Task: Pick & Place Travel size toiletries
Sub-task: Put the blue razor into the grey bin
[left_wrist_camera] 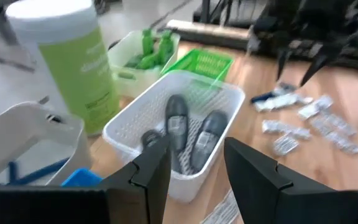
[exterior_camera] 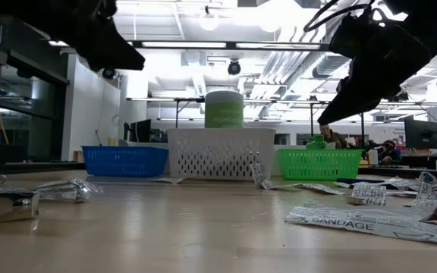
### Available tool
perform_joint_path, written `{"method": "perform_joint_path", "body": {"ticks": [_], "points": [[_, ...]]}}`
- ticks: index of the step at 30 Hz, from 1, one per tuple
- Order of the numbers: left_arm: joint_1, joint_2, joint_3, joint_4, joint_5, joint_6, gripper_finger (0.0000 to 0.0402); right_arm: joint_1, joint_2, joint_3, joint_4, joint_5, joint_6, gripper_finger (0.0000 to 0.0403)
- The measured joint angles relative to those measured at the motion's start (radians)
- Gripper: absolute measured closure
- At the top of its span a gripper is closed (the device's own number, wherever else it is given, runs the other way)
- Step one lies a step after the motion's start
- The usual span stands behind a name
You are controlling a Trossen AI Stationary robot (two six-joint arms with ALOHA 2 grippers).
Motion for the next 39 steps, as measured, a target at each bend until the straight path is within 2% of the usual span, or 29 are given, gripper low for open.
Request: {"method": "perform_joint_path", "body": {"ticks": [8, 12, 20, 25, 29, 39], "points": [[-0.010, -0.080, -0.116, 0.146, -0.001, 0.011, 0.0255, 0.000, 0.000, 0.000, -0.007, -0.008, 0.031, 0.0234], [-0.010, -0.115, -0.163, 0.182, 0.005, 0.005, 0.0255, 0.000, 0.000, 0.000, -0.014, -0.056, 0.057, 0.0234], [-0.010, -0.146, -0.277, 0.335, 0.099, 0.008, 0.0255, 0.000, 0.000, 0.000, -0.146, -0.061, 0.059, 0.0234], [-0.010, -0.146, -0.317, 0.403, 0.107, 0.004, 0.0255, 0.000, 0.000, 0.000, -0.230, 0.080, 0.187, 0.0234], [-0.010, -0.147, -0.320, 0.444, 0.107, 0.017, 0.0255, 0.000, 0.000, 0.000, -0.283, 0.128, 0.319, 0.0234], [-0.010, -0.146, -0.320, 0.457, 0.107, 0.026, 0.0255, 0.026, 0.091, -0.027, -0.330, 0.113, 0.544, 0.0234]]}}
